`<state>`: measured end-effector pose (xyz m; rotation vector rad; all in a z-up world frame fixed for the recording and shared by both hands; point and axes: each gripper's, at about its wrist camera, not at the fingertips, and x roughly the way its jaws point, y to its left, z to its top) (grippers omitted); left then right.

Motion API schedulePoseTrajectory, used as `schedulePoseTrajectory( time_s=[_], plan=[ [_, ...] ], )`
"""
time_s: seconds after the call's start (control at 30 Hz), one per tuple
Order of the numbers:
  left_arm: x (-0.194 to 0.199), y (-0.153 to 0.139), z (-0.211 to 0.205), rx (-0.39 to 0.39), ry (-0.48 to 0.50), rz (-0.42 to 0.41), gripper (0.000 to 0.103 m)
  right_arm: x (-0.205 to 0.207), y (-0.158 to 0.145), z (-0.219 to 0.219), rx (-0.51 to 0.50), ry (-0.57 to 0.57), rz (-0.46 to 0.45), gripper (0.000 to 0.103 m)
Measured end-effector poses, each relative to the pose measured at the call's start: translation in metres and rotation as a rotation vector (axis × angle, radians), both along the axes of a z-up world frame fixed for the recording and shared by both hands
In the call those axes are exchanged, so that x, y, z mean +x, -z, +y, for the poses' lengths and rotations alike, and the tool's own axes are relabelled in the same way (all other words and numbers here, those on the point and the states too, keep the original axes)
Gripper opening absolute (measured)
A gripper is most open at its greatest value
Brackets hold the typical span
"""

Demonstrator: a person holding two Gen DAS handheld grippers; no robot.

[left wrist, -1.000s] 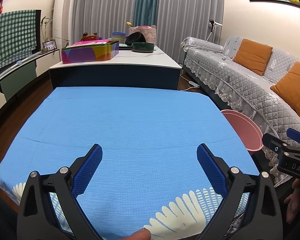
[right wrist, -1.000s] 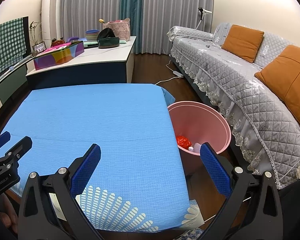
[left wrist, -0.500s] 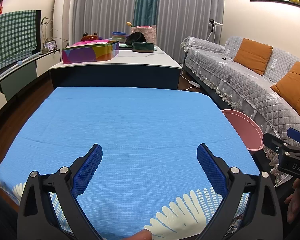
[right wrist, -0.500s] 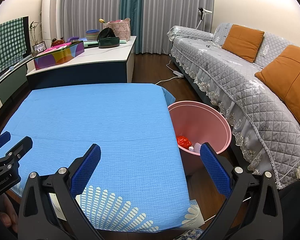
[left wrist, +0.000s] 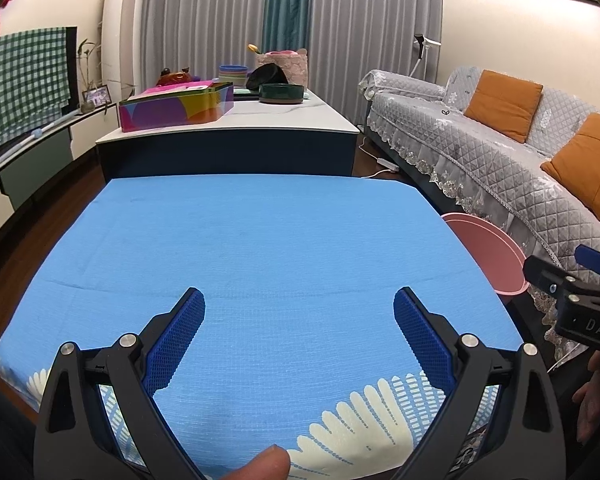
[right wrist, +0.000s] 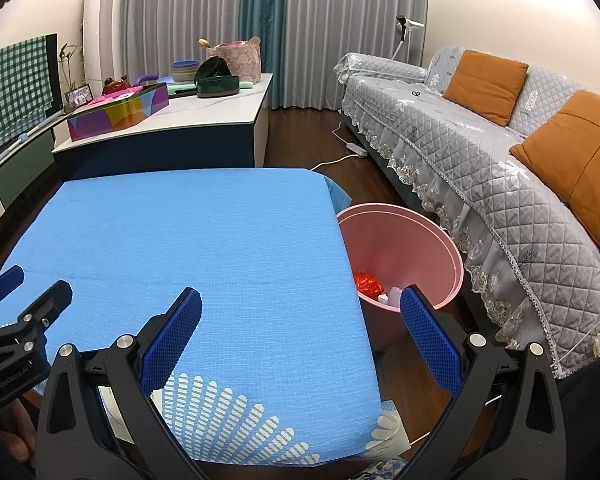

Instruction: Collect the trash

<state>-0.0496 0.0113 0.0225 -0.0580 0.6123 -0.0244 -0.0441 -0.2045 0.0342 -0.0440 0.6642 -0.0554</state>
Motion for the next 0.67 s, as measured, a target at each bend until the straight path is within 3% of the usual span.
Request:
schedulePoseTrajectory(
  time_s=[0.33,0.67],
  plan=[
    [-0.0033,-0.0029,-0.0054,0.021,0.012,-0.027,0.092,0.0011,0.0005,-0.0017,0.002,-0.004,0.004,0.098],
    [-0.0007,-0.0007,-0.0038,0.013,-0.009,0.003,0.093,0.0016,0.0014,-0.0029,0.005,0.001,0.009,0.098]
  ],
)
